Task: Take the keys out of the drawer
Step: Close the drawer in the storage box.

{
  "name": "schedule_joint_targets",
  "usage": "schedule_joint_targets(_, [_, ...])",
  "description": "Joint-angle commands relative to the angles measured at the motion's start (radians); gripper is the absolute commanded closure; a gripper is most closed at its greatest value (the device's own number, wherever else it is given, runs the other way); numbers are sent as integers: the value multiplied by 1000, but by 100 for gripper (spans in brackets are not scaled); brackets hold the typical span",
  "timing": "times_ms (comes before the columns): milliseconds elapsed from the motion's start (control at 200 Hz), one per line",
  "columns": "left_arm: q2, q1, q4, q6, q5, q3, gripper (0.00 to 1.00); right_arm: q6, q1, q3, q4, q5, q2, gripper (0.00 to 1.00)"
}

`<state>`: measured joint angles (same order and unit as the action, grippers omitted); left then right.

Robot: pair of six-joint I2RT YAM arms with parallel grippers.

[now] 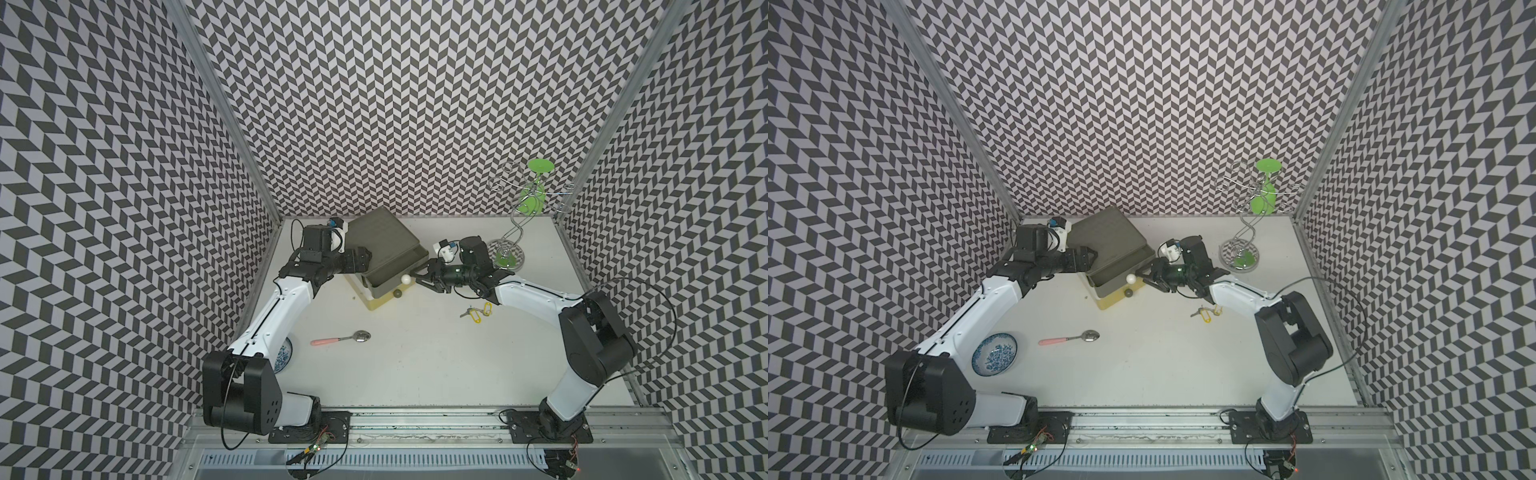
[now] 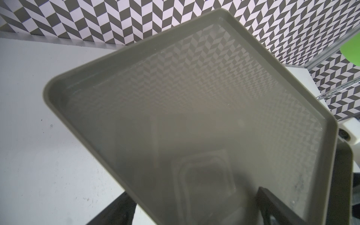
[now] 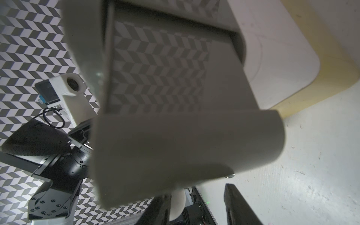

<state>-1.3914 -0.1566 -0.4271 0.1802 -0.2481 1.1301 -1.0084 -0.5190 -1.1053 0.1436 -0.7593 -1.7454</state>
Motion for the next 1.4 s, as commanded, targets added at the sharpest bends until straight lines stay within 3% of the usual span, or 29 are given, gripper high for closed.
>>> schedule_joint_targets(0, [-45,-2,-136,-36,57,-25,1,-26,-10,-38,88,3,-41,51])
schedule_joint_targets(626, [-44,-1,-130,-38,56,-47,1,-45,-19,-158,96,0,-174,50])
schedule_joint_targets(846, [-45,-1,-121,-36,51,-58,1,-53,-20,-120,101,13,-156,49])
schedule_joint_targets(1167, [-45,-2,-120,-36,44,-61,1,-209,-28,158,403,15,-60,49])
schedule_joint_targets(1277, [-44,-1,-119,-36,40,-65,1,-271,-41,179,549,-1,-81,49])
schedule_joint_targets(1392, [-44,-2,-116,-35,37,-72,1,-283,-53,148,577,-11,-113,49])
